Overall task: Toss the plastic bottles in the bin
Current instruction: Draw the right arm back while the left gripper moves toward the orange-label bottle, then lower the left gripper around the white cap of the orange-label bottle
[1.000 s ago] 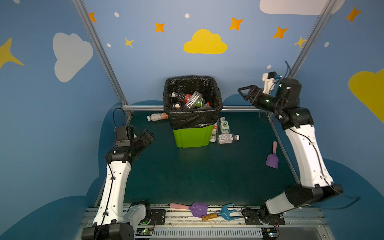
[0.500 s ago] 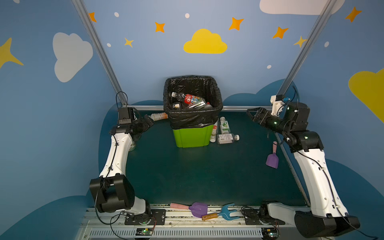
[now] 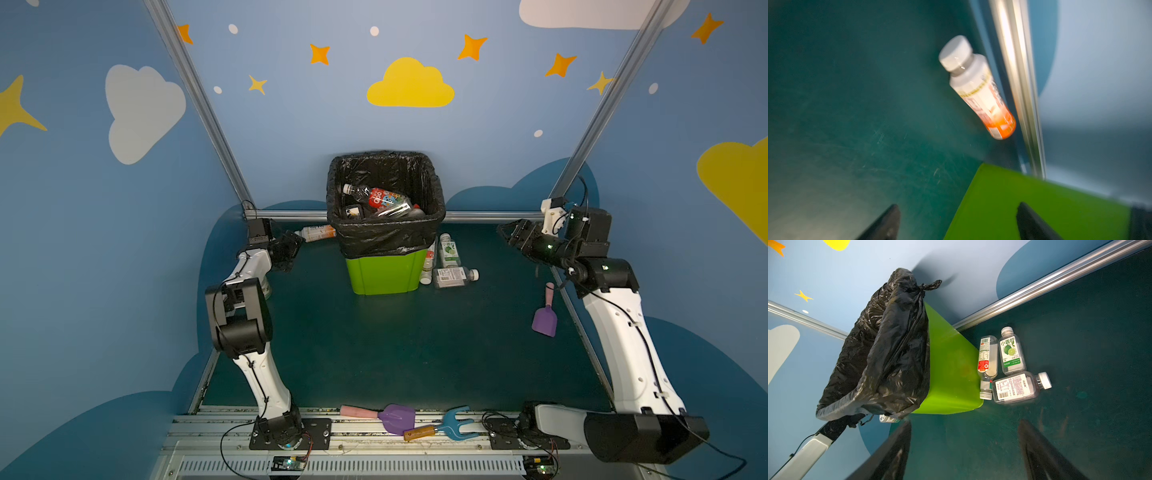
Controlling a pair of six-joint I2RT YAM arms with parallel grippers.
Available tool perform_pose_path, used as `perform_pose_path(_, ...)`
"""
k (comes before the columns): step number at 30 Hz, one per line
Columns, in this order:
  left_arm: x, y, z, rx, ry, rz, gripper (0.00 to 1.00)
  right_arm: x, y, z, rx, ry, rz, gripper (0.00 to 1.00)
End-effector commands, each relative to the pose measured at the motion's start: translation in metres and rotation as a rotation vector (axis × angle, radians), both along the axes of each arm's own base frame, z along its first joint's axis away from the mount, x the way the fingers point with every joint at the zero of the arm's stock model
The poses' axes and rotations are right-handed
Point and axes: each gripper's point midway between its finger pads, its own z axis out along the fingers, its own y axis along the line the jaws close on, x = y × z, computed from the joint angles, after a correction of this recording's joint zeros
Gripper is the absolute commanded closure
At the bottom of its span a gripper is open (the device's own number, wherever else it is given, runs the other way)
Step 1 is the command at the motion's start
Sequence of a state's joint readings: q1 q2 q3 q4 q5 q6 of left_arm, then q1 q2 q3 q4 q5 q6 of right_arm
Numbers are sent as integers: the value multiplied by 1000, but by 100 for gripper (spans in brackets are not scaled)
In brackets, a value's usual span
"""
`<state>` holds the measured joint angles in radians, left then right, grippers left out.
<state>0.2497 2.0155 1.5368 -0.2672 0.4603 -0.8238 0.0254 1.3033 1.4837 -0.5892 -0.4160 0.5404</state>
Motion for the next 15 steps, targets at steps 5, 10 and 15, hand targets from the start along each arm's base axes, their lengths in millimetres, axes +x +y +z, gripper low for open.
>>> perform_pose_path(5, 32, 24, 30, 17, -23, 159, 42, 43, 8, -4, 106, 48, 97, 24)
perform_pose_path(10, 47, 30, 9, -49, 10, 215, 41, 56, -3, -8, 122, 53, 67, 24)
perform_pose_path(15, 56, 34, -14, -72, 55, 248, 42, 69, -17, -9, 145, 38, 23, 24)
